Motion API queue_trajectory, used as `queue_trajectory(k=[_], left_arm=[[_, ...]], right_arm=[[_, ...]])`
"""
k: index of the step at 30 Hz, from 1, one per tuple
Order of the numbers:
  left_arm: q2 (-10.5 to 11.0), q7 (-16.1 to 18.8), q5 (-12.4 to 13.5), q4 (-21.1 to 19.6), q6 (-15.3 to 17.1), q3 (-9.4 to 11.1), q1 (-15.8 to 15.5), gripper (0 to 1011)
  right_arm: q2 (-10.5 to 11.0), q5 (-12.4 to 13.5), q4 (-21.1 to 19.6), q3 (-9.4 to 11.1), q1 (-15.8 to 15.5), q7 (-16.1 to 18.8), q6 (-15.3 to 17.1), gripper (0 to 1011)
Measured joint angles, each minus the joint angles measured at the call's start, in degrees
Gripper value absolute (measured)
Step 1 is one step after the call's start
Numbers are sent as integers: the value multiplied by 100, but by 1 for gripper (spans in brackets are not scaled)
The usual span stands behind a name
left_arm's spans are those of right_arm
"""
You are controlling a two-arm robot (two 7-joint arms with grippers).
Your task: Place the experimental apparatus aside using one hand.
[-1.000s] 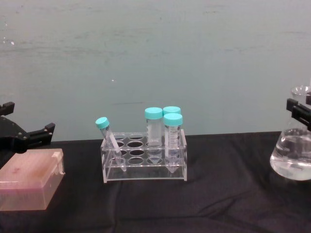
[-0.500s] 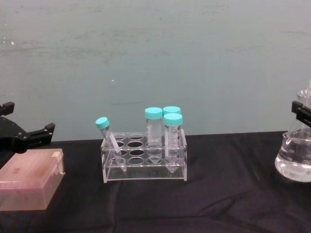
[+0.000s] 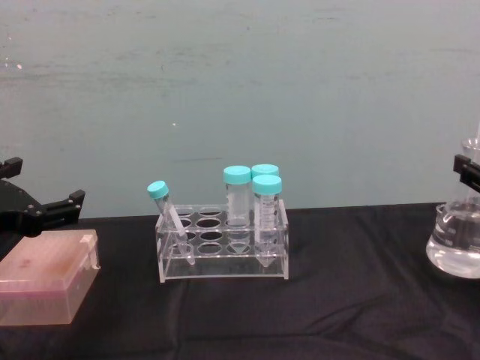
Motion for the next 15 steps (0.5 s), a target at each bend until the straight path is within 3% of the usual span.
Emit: queue_trajectory(k=[15], left_arm=[[0, 0, 0, 0, 0, 0, 0, 1000]], right_arm=[[-118, 43, 207, 116, 121, 57, 42, 452]])
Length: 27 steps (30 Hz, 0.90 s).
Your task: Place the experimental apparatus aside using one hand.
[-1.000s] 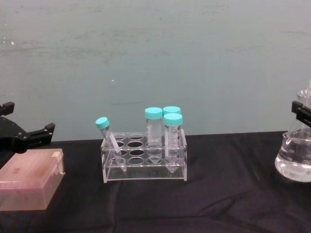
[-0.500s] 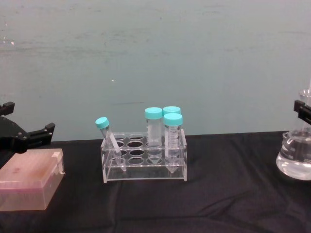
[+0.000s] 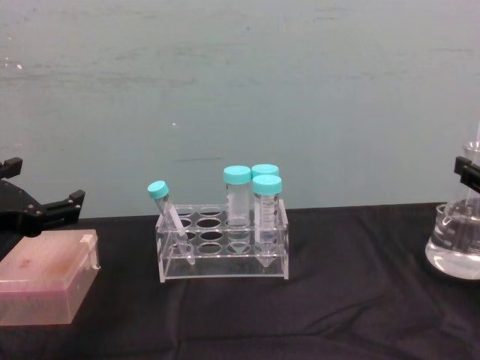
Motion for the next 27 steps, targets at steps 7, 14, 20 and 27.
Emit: queue_trajectory(k=[7, 14, 20, 27], left_arm=[[0, 0, 0, 0, 0, 0, 0, 1000], [0, 0, 0, 0, 0, 0, 0, 1000], [0, 0, 0, 0, 0, 0, 0, 1000], [0, 0, 0, 0, 0, 0, 0, 1000]], right_arm=[[-24, -5, 49, 31, 34, -5, 2, 452], [-41, -12, 134, 65, 88, -11, 9, 452], [-55, -9, 189, 69, 124, 12, 16, 452], [-67, 20, 257, 62, 169, 68, 33, 452]])
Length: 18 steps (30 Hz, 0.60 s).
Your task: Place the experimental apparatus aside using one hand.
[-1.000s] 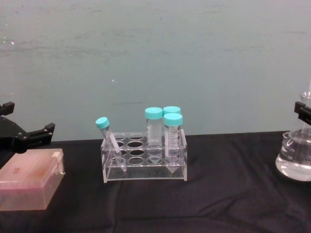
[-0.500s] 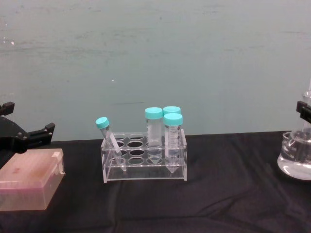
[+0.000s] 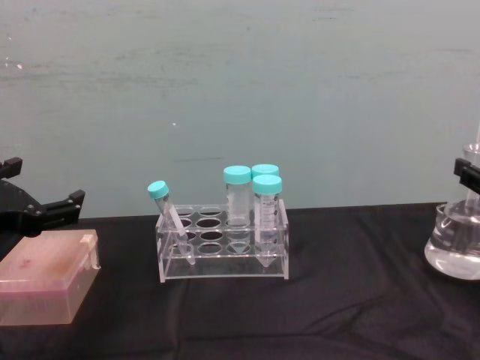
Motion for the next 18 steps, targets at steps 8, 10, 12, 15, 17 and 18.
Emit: queue_trajectory(k=[8, 10, 12, 15, 17, 18], left_arm=[[0, 0, 0, 0, 0, 0, 0, 1000], [0, 0, 0, 0, 0, 0, 0, 1000], [0, 0, 0, 0, 0, 0, 0, 1000], [0, 0, 0, 0, 0, 0, 0, 1000], [0, 0, -1, 0, 0, 0, 0, 1000], [0, 0, 0, 0, 0, 0, 0, 1000]], right_arm=[[-16, 13, 30, -10, 22, 2, 34, 452], [-18, 16, 38, -12, 26, 2, 40, 452], [-21, 25, 42, -13, 30, 1, 56, 452], [-24, 39, 51, -13, 35, 1, 84, 452], [-24, 48, 60, -16, 42, 1, 115, 452], [-22, 54, 60, -21, 48, 3, 137, 452]])
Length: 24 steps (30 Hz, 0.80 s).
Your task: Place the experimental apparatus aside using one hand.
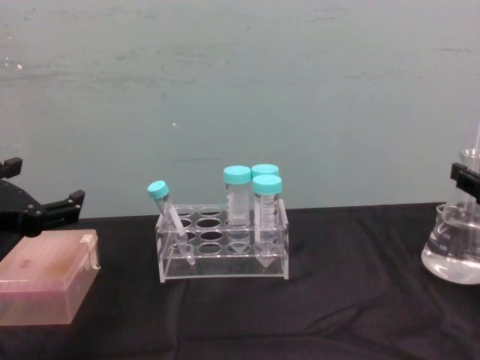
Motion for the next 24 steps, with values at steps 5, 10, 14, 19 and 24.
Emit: queue_trajectory(k=[5, 10, 14, 19, 24], left_arm=[[0, 0, 0, 0, 0, 0, 0, 1000], [0, 0, 0, 0, 0, 0, 0, 1000], [0, 0, 0, 0, 0, 0, 0, 1000], [0, 0, 0, 0, 0, 0, 0, 1000], [0, 0, 0, 0, 0, 0, 0, 1000]], right_arm=[[3, 6, 12, -18, 20, 4, 35, 452], [5, 6, 15, -31, 30, 0, 59, 451], [6, 6, 17, -32, 30, 0, 59, 452], [6, 6, 17, -31, 30, 0, 59, 452], [6, 6, 17, -30, 29, 1, 58, 452]])
